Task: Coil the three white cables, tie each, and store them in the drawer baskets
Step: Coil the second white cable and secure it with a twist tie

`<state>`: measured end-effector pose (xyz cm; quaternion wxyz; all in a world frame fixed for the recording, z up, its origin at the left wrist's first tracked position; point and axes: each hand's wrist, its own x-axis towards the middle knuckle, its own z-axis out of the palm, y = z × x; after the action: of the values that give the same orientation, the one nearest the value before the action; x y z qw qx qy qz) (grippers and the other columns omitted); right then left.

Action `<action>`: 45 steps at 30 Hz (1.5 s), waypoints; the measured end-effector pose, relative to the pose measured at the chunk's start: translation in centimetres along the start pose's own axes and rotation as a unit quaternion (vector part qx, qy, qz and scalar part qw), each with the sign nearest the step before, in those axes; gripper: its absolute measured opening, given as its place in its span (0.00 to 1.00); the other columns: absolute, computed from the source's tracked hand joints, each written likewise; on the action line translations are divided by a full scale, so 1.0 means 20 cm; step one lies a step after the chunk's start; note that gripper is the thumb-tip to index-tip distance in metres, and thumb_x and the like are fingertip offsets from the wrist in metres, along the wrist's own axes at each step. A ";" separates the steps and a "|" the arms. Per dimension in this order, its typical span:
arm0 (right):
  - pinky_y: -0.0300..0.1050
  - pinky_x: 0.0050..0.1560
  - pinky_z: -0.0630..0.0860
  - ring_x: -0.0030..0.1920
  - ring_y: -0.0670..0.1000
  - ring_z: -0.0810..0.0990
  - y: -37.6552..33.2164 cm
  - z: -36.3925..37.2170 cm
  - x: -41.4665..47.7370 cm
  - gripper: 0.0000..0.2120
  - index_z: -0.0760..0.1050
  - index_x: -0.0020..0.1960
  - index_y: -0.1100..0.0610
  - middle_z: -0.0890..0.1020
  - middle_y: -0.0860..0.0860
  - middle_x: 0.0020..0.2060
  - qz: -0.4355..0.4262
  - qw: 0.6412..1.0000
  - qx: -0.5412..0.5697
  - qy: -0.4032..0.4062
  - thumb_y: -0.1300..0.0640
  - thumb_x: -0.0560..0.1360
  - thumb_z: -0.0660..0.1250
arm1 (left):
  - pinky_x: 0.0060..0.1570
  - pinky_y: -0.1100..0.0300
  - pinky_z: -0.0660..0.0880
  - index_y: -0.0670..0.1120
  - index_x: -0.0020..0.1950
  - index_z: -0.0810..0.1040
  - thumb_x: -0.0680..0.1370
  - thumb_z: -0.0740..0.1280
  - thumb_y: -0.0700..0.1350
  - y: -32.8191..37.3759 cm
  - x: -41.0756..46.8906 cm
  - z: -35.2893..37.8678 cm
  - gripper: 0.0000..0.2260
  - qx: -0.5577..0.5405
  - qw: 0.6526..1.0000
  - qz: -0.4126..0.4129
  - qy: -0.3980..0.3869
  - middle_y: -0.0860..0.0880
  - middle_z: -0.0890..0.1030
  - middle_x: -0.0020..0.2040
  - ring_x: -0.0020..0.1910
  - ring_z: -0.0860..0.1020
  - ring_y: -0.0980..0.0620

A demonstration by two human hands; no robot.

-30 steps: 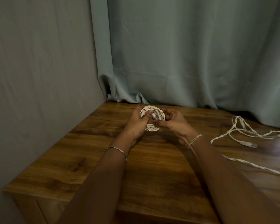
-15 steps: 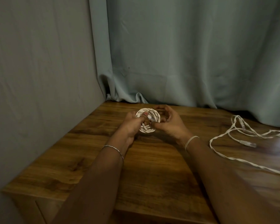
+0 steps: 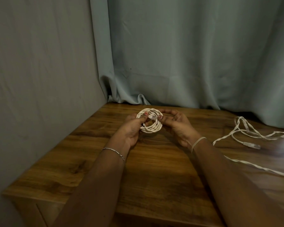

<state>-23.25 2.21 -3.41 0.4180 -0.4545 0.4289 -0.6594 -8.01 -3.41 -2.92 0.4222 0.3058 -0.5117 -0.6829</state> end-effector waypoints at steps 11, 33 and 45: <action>0.43 0.55 0.79 0.57 0.48 0.81 0.02 0.08 -0.01 0.26 0.74 0.66 0.54 0.82 0.52 0.57 -0.155 0.958 -0.236 -0.043 0.64 0.70 0.74 | 0.42 0.55 0.80 0.37 0.58 0.78 0.80 0.64 0.41 0.00 -0.01 0.01 0.10 -0.010 1.000 0.006 -0.005 0.39 0.83 0.50 0.42 0.82 0.46; 0.53 0.40 0.79 0.41 0.54 0.81 0.05 0.09 -0.01 0.09 0.68 0.57 0.59 0.81 0.54 0.43 -0.236 0.843 -0.468 0.123 0.54 0.82 0.57 | 0.43 0.58 0.78 0.41 0.62 0.74 0.77 0.66 0.34 0.01 -0.05 0.06 0.14 0.006 0.996 0.044 -0.079 0.45 0.81 0.47 0.38 0.79 0.55; 0.41 0.32 0.73 0.36 0.46 0.79 0.05 0.08 0.00 0.04 0.64 0.55 0.53 0.79 0.48 0.40 -0.230 0.843 -0.468 0.131 0.53 0.83 0.55 | 0.43 0.55 0.81 0.41 0.61 0.74 0.79 0.65 0.38 0.00 -0.05 0.07 0.11 0.032 0.997 0.033 -0.064 0.49 0.83 0.39 0.36 0.82 0.56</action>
<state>-21.62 1.59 -4.05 -0.0678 -0.5910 0.6204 -0.5112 -8.64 -1.96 -2.46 0.4007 0.2582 -0.5692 -0.6699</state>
